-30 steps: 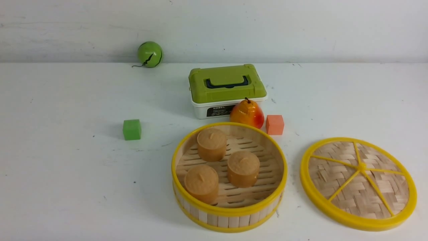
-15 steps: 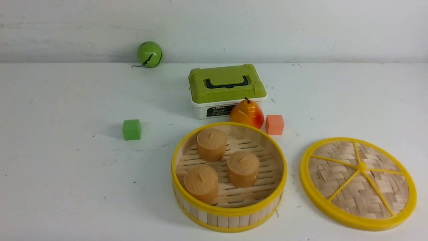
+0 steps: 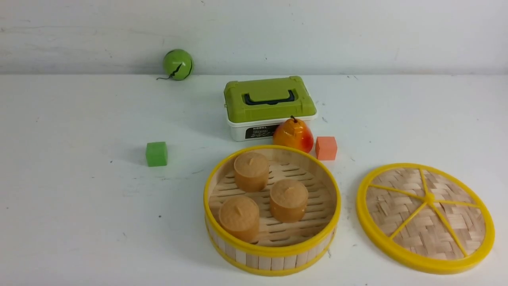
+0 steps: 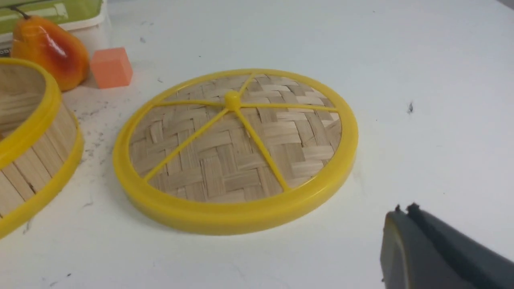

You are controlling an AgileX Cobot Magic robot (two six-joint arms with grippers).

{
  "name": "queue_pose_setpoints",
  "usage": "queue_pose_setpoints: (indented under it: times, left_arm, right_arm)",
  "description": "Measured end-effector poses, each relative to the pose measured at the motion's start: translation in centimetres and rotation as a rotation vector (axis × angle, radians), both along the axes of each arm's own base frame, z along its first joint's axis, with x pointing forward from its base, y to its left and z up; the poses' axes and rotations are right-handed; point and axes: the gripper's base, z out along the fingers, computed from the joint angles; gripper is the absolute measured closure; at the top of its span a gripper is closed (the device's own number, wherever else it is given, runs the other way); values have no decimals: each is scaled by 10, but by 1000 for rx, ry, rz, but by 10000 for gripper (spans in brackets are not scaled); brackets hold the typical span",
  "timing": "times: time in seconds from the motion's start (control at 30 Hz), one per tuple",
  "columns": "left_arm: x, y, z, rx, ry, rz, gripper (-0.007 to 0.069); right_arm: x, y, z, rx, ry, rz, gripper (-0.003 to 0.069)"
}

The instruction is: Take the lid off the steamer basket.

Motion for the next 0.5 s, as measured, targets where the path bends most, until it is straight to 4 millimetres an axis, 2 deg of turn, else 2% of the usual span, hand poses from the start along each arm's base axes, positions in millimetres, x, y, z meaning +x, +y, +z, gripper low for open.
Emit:
queue_pose_setpoints:
  times: [0.5]
  left_arm:
    - [0, 0, -1, 0, 8, 0, 386]
  right_arm:
    - [-1, 1, -1, 10, 29, 13, 677]
